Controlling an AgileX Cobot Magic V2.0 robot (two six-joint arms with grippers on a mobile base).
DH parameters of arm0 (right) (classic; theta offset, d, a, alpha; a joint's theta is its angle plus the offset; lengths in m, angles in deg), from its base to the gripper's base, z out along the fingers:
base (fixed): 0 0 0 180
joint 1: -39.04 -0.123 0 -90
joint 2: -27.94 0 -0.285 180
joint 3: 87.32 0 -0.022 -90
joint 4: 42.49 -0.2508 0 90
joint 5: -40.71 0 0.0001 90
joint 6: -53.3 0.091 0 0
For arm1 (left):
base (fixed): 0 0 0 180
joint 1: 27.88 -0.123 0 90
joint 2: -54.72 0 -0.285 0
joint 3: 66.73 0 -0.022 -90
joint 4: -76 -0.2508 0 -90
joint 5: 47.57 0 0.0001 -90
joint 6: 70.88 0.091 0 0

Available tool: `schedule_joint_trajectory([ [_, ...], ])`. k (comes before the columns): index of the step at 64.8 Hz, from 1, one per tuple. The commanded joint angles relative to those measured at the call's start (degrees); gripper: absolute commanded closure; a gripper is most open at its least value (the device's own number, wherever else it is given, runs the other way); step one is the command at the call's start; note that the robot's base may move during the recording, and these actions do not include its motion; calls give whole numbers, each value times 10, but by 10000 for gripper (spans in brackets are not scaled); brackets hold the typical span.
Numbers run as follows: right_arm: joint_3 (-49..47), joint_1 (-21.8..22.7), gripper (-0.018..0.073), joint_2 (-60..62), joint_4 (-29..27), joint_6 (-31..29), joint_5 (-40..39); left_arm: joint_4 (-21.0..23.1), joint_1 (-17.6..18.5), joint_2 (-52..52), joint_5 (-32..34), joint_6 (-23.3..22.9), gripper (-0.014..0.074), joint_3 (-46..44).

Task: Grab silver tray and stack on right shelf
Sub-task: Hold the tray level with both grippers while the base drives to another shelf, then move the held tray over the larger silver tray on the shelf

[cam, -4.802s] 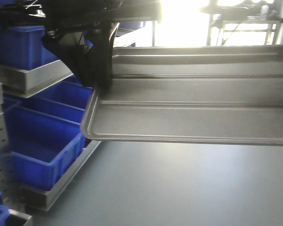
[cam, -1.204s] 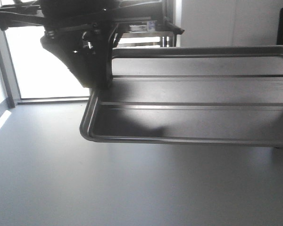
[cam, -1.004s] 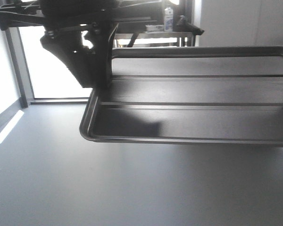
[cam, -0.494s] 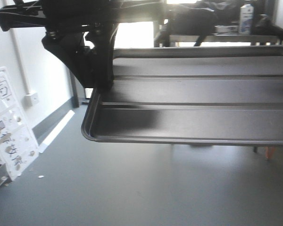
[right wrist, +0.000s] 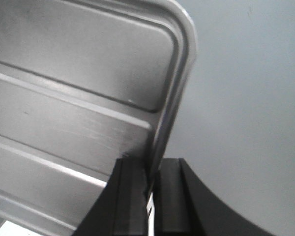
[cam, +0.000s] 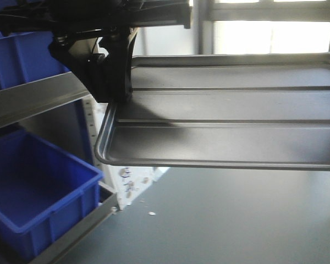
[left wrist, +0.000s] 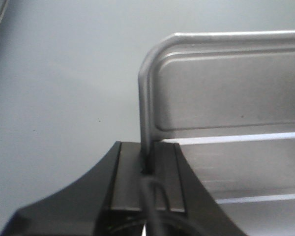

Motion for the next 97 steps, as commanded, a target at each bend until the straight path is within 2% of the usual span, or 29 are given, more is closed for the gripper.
schedule_joint_trajectory([
  [1,-15,2,502,12,22,-23,-5,-28,2,-25,-3,9,689,-15],
  [97,-15,2,502,12,22,-23,-5,-27,2,-25,-3,9,689,-15],
])
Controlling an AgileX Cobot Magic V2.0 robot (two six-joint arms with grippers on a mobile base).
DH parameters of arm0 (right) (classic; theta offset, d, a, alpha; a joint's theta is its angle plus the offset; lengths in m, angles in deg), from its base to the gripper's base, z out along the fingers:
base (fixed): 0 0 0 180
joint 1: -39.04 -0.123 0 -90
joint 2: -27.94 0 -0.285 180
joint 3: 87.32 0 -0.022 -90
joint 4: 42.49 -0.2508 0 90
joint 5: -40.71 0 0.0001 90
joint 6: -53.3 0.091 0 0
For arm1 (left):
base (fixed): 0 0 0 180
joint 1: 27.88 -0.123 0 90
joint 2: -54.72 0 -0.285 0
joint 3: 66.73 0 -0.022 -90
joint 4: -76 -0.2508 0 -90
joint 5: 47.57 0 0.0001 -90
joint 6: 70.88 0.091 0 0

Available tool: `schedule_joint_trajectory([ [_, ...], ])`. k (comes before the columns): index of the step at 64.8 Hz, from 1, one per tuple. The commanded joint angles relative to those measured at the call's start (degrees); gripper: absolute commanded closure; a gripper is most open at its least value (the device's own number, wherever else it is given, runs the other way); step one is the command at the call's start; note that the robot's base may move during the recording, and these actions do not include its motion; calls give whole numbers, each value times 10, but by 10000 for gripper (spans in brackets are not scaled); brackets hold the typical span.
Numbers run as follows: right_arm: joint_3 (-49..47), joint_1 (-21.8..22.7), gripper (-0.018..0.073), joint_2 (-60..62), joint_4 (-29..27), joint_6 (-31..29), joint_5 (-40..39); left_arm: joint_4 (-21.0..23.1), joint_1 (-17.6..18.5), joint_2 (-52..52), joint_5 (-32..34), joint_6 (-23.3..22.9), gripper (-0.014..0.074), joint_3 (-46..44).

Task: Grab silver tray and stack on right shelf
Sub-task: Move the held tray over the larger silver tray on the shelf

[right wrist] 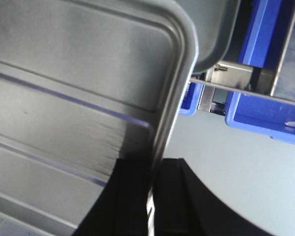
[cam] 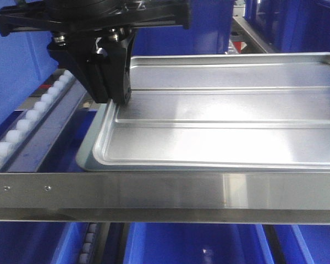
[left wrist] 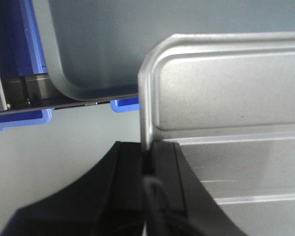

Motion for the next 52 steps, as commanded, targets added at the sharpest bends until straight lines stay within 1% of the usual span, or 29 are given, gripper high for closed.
schedule_joint_trajectory([
  [1,-15,2,502,12,22,-23,-4,-27,2,-25,-2,9,689,-15],
  [52,-15,2,502,12,22,-23,-5,-27,2,-25,-2,9,689,-15],
])
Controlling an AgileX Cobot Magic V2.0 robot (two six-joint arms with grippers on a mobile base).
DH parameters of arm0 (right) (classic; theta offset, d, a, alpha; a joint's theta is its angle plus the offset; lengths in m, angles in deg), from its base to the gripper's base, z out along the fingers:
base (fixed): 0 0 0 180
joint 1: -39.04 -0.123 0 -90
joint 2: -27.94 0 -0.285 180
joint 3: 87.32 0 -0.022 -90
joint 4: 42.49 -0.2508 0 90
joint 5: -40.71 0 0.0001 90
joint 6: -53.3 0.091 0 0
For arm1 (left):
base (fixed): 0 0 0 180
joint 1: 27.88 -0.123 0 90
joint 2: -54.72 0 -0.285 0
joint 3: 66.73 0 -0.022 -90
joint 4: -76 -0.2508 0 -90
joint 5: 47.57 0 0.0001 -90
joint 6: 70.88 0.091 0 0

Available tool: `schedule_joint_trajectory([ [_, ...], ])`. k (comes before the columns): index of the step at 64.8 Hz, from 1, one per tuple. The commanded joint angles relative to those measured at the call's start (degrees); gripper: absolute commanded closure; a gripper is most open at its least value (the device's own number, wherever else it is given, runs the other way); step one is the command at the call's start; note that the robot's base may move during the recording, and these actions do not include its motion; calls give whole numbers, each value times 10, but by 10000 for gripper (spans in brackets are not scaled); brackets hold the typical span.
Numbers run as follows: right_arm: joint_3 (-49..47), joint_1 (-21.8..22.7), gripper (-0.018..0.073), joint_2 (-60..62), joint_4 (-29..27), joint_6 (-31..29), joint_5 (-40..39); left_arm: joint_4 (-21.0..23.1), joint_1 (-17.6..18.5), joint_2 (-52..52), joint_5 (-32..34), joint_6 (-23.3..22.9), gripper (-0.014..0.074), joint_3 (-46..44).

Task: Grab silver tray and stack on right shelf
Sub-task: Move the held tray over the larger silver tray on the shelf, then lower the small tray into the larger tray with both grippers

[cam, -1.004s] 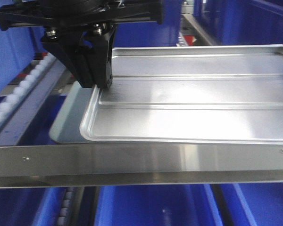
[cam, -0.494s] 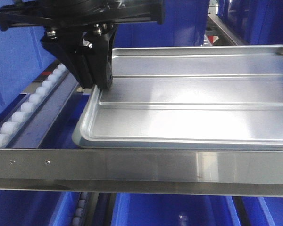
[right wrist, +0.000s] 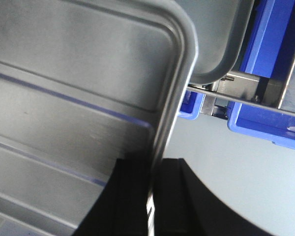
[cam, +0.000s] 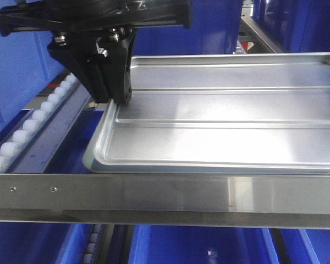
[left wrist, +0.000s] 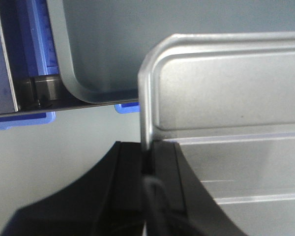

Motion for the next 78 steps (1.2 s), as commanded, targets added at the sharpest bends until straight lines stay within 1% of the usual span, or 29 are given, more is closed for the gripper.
schedule_joint_trajectory([
  [1,-15,2,502,12,22,-23,-5,-27,2,-25,-2,10,689,-15],
  [27,-15,2,502,12,22,-23,-6,-22,2,-25,-14,10,689,-18],
  [33,-32,2,502,8,22,-23,-1,-39,1,-25,-10,11,689,-24],
  [39,-74,2,502,-2,22,-23,14,-61,-5,-25,-10,11,689,-40],
  [48,-157,2,502,-44,22,-23,32,-66,-35,-19,4,11,689,-74],
  [53,-196,2,502,-75,25,-23,38,-66,-59,-14,33,11,689,-80],
  [66,-267,3,502,-178,69,-23,32,-66,-119,18,114,11,689,-80],
  [71,-279,9,502,-213,75,-23,24,-61,-134,39,140,11,689,-80],
  [78,-281,25,502,-258,75,-23,14,-55,-138,68,156,12,689,-80],
])
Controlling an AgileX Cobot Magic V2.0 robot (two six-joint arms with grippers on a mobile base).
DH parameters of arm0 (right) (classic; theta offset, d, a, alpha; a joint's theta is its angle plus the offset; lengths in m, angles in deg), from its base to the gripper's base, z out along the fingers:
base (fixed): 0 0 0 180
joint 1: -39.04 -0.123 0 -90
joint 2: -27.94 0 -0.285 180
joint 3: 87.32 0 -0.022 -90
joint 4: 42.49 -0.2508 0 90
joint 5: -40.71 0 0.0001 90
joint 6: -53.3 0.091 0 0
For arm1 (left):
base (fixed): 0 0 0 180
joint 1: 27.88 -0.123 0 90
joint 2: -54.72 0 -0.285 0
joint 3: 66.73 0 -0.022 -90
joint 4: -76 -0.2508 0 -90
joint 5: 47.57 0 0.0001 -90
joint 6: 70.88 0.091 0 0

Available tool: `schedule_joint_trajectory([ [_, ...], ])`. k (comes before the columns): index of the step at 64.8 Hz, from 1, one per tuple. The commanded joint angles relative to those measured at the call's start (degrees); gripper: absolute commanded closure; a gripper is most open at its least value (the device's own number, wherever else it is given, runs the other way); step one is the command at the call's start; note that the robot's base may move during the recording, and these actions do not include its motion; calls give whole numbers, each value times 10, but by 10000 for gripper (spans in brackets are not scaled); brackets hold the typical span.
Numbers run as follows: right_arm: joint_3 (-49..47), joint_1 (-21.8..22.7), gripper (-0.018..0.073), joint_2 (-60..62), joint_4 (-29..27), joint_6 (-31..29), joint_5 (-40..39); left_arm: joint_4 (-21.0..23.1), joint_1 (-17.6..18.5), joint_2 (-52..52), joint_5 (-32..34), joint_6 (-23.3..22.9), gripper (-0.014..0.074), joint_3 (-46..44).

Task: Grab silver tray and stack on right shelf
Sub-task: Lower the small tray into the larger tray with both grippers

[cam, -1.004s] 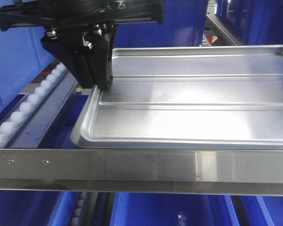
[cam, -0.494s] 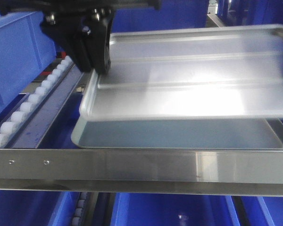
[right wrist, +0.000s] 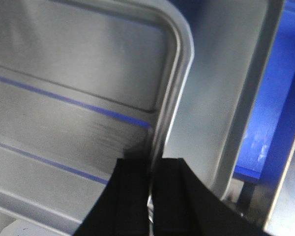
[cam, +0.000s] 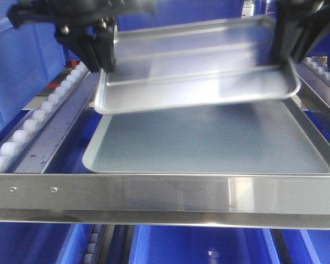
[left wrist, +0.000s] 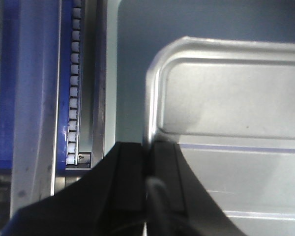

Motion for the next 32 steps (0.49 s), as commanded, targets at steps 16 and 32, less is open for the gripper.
schedule_joint_trajectory([
  [16,-20,52,502,-57,28,-16,-21,-9,-7,52,53,46,689,-19],
  [32,-20,52,487,-57,28,-16,-31,53,-20,60,69,85,678,-20],
])
